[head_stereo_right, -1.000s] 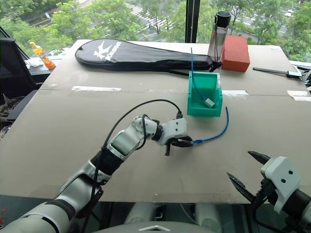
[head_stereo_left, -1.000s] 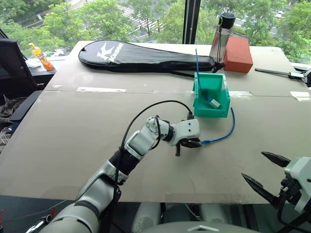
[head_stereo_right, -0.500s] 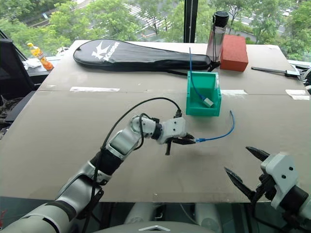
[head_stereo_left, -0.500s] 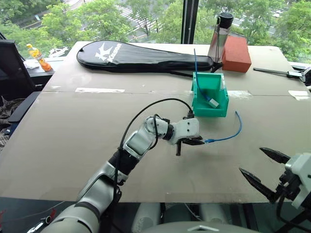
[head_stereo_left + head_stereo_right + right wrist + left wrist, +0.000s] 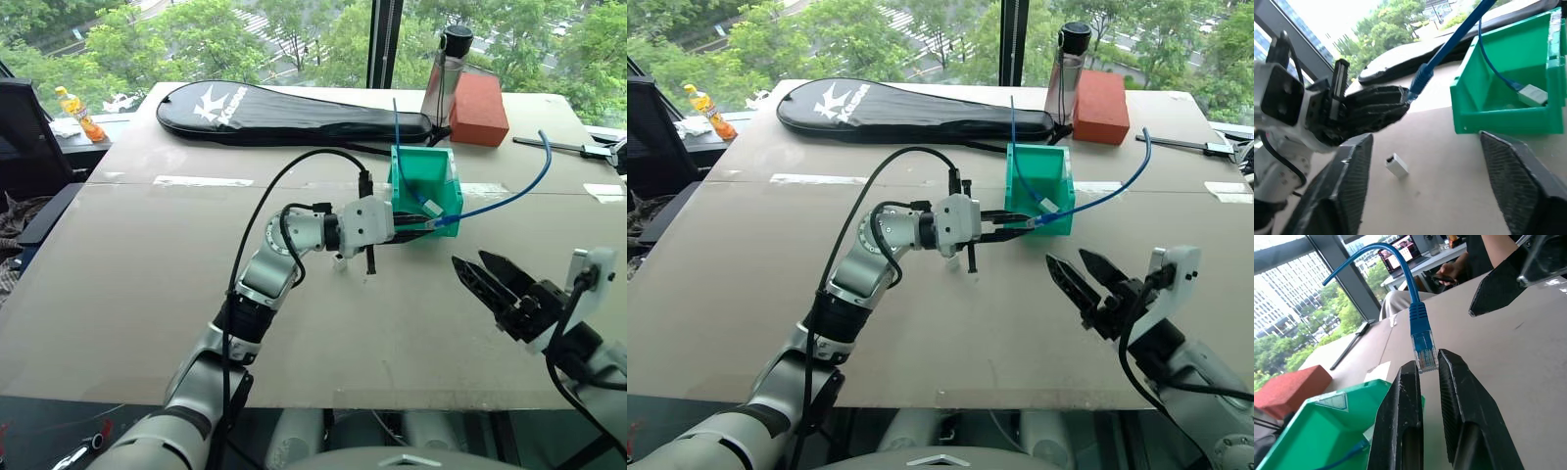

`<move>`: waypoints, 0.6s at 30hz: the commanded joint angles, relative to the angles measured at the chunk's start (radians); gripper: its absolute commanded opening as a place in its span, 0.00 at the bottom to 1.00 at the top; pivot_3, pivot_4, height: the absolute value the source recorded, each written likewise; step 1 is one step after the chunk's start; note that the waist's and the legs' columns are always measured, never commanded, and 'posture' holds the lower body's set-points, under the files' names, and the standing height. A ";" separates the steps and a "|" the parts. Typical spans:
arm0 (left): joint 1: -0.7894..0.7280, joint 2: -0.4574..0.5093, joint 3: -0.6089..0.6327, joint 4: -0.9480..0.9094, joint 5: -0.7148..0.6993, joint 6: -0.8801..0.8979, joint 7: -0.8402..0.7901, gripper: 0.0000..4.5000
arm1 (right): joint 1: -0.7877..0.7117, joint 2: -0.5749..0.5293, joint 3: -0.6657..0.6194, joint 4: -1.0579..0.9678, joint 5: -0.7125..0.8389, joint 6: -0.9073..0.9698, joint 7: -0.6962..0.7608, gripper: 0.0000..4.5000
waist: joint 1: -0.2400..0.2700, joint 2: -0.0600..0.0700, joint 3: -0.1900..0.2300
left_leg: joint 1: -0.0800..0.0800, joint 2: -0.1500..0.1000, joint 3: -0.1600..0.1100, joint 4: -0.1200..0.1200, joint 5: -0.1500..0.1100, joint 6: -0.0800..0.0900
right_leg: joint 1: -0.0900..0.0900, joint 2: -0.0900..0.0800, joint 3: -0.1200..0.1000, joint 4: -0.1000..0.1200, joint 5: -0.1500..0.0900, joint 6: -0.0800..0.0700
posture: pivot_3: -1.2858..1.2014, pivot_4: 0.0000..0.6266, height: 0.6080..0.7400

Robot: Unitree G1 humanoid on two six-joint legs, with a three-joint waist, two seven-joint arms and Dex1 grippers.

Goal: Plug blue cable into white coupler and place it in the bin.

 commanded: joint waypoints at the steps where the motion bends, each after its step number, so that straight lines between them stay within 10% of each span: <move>1: -0.018 0.001 0.023 -0.006 -0.001 -0.051 0.017 0.00 | -0.058 0.013 0.043 0.018 0.047 -0.048 -0.088 0.75 | 0.001 0.000 0.000 | 0.000 0.000 0.000 0.000 0.000 0.000 | 0.000 0.000 0.000 0.000 0.000 0.000 | 0.52 0.24 1.00; 18: 0.010 0.028 0.022 -0.031 -0.002 -0.114 0.031 0.00 | -0.212 0.058 0.151 0.126 0.066 -0.123 -0.131 0.75 | 0.002 0.000 0.000 | 0.000 0.000 0.000 0.000 0.000 0.000 | 0.000 0.000 0.000 0.000 0.000 0.000 | 0.52 0.24 1.00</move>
